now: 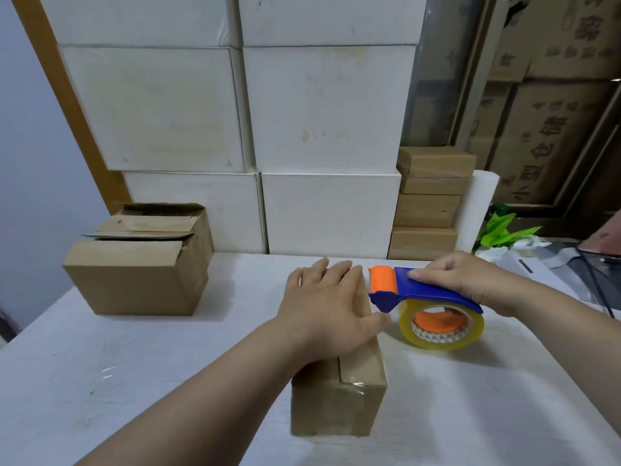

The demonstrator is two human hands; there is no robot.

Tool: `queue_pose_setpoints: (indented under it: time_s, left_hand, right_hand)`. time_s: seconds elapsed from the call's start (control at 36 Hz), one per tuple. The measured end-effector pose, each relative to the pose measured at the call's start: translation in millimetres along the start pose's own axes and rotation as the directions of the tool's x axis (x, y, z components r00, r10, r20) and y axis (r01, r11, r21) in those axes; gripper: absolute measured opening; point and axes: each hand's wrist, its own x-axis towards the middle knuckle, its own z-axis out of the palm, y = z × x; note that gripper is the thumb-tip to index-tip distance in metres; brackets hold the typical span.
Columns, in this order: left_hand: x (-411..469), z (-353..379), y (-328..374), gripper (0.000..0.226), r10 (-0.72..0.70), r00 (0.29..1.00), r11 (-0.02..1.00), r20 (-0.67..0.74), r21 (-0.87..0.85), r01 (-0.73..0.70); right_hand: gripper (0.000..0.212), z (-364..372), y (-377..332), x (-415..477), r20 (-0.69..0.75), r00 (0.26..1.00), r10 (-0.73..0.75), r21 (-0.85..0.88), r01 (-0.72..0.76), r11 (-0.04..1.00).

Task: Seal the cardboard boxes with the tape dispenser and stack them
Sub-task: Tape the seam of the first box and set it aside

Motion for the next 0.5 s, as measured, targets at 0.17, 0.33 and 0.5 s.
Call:
queue_pose_setpoints:
  time_s: [0.17, 0.33, 0.5]
  left_hand:
    - [-0.6, 2.7, -11.0, 0.082, 0.019, 1.0, 0.999, 0.013, -0.045, -0.019]
    - [-1.4, 1.9, -12.0, 0.081, 0.028, 1.0, 0.998, 0.007, -0.056, -0.028]
    - [-0.3, 4.4, -12.5, 0.078, 0.055, 0.998, 0.997, -0.033, -0.055, -0.056]
  right_hand:
    - [0.073, -4.7, 3.8, -7.8, -0.031, 0.999, -0.039, 0.021, 0.04, 0.999]
    - [0.064, -10.3, 0.6, -11.1, -0.024, 0.998, -0.066, -0.037, 0.066, 0.997]
    - [0.069, -10.5, -17.9, -12.9, 0.001, 0.997, -0.071, -0.189, 0.07, 0.98]
